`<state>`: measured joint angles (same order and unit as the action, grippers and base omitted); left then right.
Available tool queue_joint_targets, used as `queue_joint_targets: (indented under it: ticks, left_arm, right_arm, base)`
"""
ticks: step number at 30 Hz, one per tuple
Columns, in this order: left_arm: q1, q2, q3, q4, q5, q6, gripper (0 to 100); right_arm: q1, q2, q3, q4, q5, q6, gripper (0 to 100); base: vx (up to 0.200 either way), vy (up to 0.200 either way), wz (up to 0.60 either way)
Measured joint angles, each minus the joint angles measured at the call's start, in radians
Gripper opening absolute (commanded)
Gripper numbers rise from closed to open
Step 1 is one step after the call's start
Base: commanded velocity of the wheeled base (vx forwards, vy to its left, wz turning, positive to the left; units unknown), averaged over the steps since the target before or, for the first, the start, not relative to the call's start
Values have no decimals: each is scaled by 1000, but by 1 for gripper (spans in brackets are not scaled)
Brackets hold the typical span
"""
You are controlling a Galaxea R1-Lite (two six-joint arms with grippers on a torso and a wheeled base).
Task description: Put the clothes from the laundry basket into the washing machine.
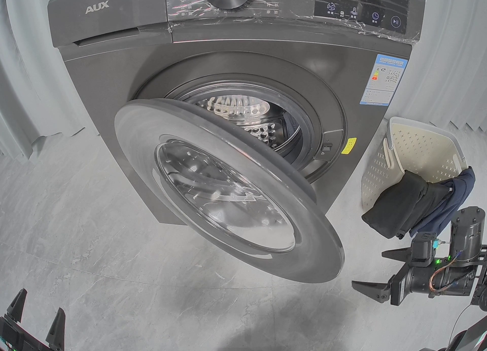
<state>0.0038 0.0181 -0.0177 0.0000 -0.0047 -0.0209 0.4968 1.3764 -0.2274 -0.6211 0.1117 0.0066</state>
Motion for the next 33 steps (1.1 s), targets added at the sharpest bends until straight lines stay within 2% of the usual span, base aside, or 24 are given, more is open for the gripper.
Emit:
queue_joint_targets:
  ticks: [4,9,17,22,26,31,33]
  left_arm:
    - [0,0,0,0,0,0,100]
    - [0,0,0,0,0,0,100]
    - [0,0,0,0,0,0,100]
    - [0,0,0,0,0,0,100]
    - [0,0,0,0,0,-1,100]
    - [0,0,0,0,0,-1,100]
    - [0,0,0,0,0,-1,100]
  right_arm:
    - [-62,47,-33,-26,-1,-9,100]
    - [-86,136,-107,-79,-5,-13,100]
    - [-21,215,-135,-108,-6,-14,100]
    - [56,219,-125,-109,-1,-12,100]
    - [103,199,-116,-109,-6,-4,100]
    - [88,206,-141,-109,-34,1,100]
    - [79,219,-167,-110,-42,3,100]
  base:
    - [0,0,0]
    - [0,0,0]
    - [0,0,0]
    - [0,0,0]
    - [-200,0,0]
    - [-200,0,0]
    - [0,0,0]
